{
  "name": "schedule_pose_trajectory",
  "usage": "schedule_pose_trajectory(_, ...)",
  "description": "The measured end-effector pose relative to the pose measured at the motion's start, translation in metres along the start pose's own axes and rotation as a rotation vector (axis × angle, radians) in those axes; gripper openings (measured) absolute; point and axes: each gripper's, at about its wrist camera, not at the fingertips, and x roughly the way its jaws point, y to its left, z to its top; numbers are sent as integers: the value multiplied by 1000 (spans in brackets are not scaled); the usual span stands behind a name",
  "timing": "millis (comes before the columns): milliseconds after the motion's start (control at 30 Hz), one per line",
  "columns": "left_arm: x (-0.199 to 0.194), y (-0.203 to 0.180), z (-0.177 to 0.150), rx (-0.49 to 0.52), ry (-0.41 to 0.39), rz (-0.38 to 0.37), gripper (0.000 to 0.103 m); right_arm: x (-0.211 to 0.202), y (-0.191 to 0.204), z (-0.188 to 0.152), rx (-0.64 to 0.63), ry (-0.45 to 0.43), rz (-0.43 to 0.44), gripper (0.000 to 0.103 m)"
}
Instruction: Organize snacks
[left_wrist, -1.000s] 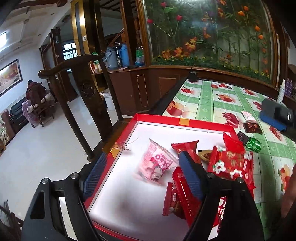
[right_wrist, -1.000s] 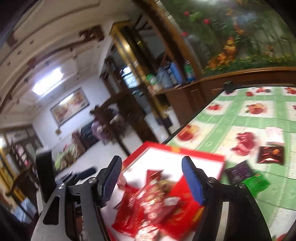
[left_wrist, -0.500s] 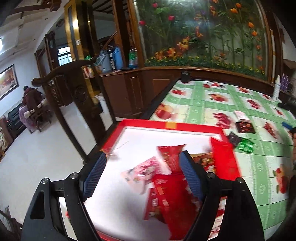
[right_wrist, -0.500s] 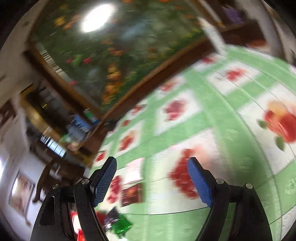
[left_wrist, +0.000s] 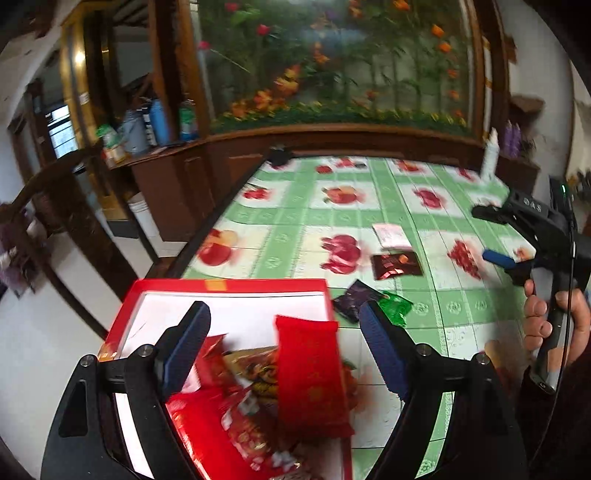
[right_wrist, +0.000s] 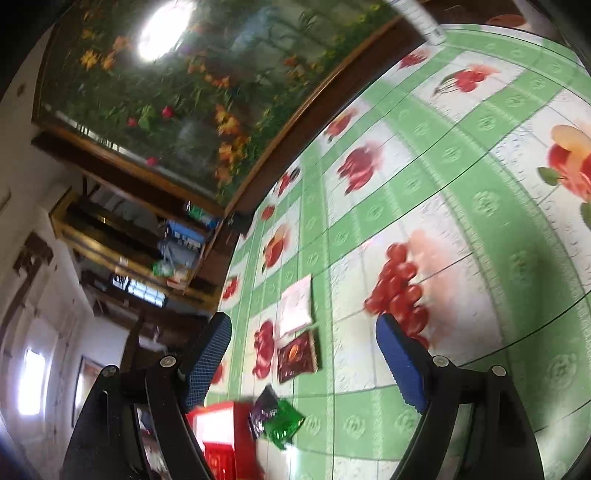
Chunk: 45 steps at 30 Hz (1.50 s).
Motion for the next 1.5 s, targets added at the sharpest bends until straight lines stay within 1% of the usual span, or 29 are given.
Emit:
schedule_pose_trajectory(33, 6, -1, 5, 1, 38, -42, 83, 4, 5, -2, -27, 27, -9, 83)
schedule_pose_trajectory(67, 8, 0, 7, -12, 60, -65, 83, 7, 11, -6, -47, 49, -8, 83)
schedule_pose_trajectory(100, 8, 4, 9, -38, 77, -84, 83, 15, 18, -10, -88, 98, -4, 83)
schedule_pose_trajectory(133, 7, 11, 10, -70, 79, -92, 83, 20, 24, -16, -124, 129, -5, 83)
schedule_pose_trajectory(200, -2, 24, 8, -131, 59, -75, 83, 36, 48, -34, -251, 177, -23, 83)
schedule_pose_trajectory(233, -6, 28, 6, -151, 47, -65, 83, 40, 57, -45, -312, 186, -26, 80)
schedule_pose_trajectory(300, -15, 34, -2, -172, 24, -48, 83, 50, 81, -66, -449, 187, -40, 79)
schedule_pose_trajectory(333, -18, 35, -7, -170, 24, -48, 83, 57, 91, -77, -516, 176, -56, 78)
schedule_pose_trajectory(400, -21, 35, -16, -160, 40, -65, 83, 68, 100, -88, -568, 173, -97, 77)
schedule_pose_trajectory(433, -22, 36, -18, -158, 45, -70, 83, 76, 104, -94, -598, 175, -127, 73)
schedule_pose_trajectory(500, -25, 38, -24, -161, 54, -84, 83, 91, 109, -104, -650, 174, -196, 72)
schedule_pose_trajectory(567, -28, 41, -26, -166, 57, -98, 83, 103, 111, -110, -687, 136, -274, 72)
schedule_pose_trajectory(600, -31, 43, -27, -170, 53, -103, 83, 109, 110, -112, -697, 126, -298, 72)
schedule_pose_trajectory(633, -34, 45, -29, -176, 47, -109, 83, 115, 110, -113, -692, 144, -311, 72)
schedule_pose_trajectory(700, -37, 50, -31, -189, 45, -115, 83, 118, 110, -111, -676, 140, -289, 72)
schedule_pose_trajectory(767, -38, 54, -32, -202, 49, -121, 83, 129, 109, -116, -713, 204, -344, 73)
schedule_pose_trajectory(800, -38, 55, -33, -207, 53, -125, 83, 129, 113, -121, -765, 207, -361, 72)
schedule_pose_trajectory(833, -38, 56, -34, -210, 59, -130, 83, 131, 115, -127, -817, 229, -389, 71)
schedule_pose_trajectory(900, -40, 56, -36, -211, 64, -138, 83, 129, 116, -137, -883, 238, -425, 71)
schedule_pose_trajectory(1000, -41, 53, -41, -201, 73, -149, 83, 113, 108, -140, -890, 297, -422, 72)
schedule_pose_trajectory(1100, -39, 42, -45, -182, 87, -184, 83, 83, 92, -142, -912, 327, -403, 72)
schedule_pose_trajectory(1200, -37, 22, -48, -130, 104, -225, 83, 37, 65, -140, -932, 355, -363, 72)
schedule_pose_trajectory(1267, -38, 3, -48, -85, 102, -251, 83, 2, 45, -129, -900, 378, -309, 72)
schedule_pose_trajectory(1300, -38, -5, -48, -65, 102, -265, 83, -21, 33, -118, -847, 368, -264, 72)
schedule_pose_trajectory(1333, -39, -16, -49, -37, 105, -281, 83, -36, 26, -109, -809, 343, -238, 76)
schedule_pose_trajectory(1367, -39, -27, -49, -10, 106, -295, 83, -55, 16, -96, -759, 298, -209, 80)
schedule_pose_trajectory(1400, -39, -39, -50, 18, 106, -308, 83, -71, 6, -85, -711, 257, -190, 89)
schedule_pose_trajectory(1433, -39, -52, -52, 54, 107, -322, 83, -85, -5, -74, -655, 223, -175, 91)
schedule_pose_trajectory(1500, -37, -78, -57, 129, 109, -343, 83, -103, -24, -55, -558, 176, -180, 91)
